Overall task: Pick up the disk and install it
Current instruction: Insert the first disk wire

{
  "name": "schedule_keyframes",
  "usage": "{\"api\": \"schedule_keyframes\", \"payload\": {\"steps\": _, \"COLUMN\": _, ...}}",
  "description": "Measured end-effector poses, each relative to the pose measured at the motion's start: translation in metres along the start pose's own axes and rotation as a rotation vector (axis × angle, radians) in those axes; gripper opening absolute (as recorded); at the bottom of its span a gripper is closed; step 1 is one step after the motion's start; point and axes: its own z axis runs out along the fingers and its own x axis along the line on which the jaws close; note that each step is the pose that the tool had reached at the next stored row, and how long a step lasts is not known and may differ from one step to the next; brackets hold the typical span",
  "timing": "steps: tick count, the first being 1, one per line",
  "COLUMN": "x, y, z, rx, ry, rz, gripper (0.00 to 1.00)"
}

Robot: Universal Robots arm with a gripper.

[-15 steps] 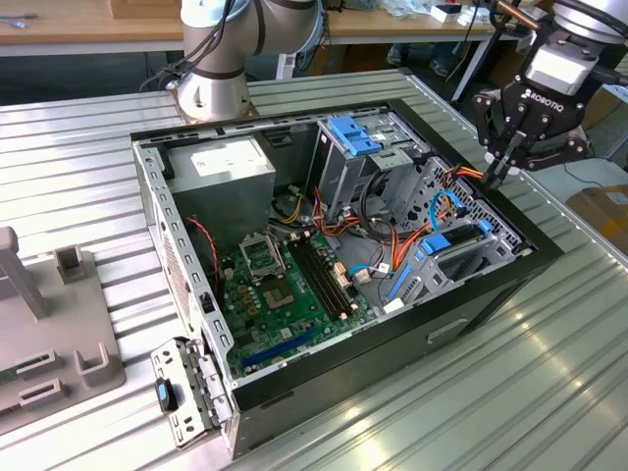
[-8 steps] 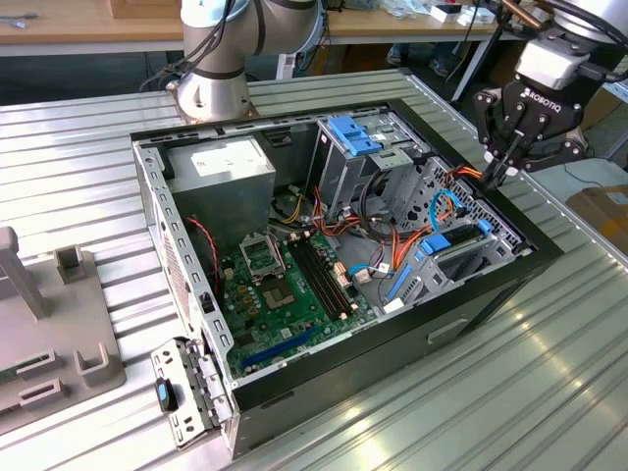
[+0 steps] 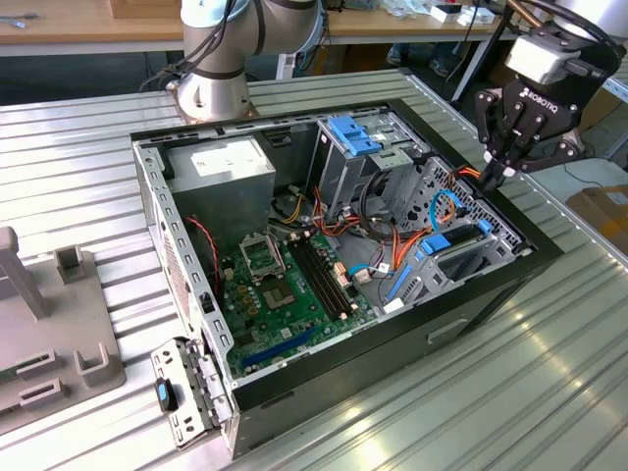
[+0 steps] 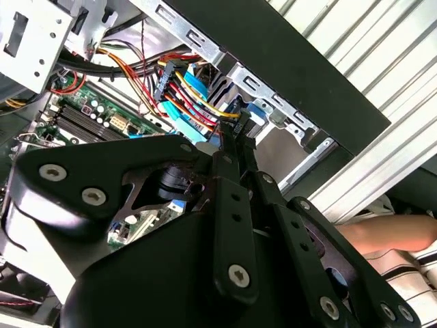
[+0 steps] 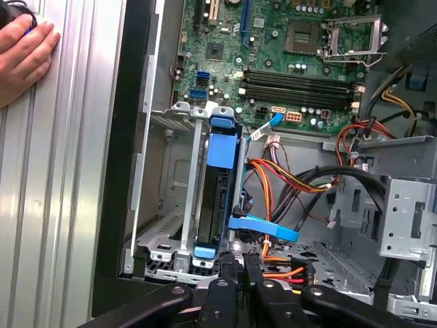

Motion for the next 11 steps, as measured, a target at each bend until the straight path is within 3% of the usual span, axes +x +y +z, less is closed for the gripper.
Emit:
{"api": "schedule_keyframes", "payload": {"steps": 4, "x": 0.0000, "y": 0.0014, "z": 0.0004, "rx": 0.0046, "ry": 0.0004, "rz": 0.002, "gripper": 0.16}}
{"api": "schedule_keyframes", "payload": {"steps": 6, "x": 0.0001, "y": 0.0041, "z": 0.0024, "rx": 0.0251, "ry": 0.0027, "rz": 0.004, "gripper": 0.16}}
{"api": "schedule_keyframes", "payload": {"steps": 8, "x": 0.0004, "y": 0.0052, "z": 0.0034, "rx": 0.0367, "ry": 0.0035, "rz": 0.005, "gripper": 0.16}}
{"api": "schedule_keyframes", "payload": {"steps": 11, "x": 0.0022, "y": 0.0060, "z": 0.0048, "rx": 0.0421, "ry": -0.0002, "rz": 0.007, "gripper": 0.16}}
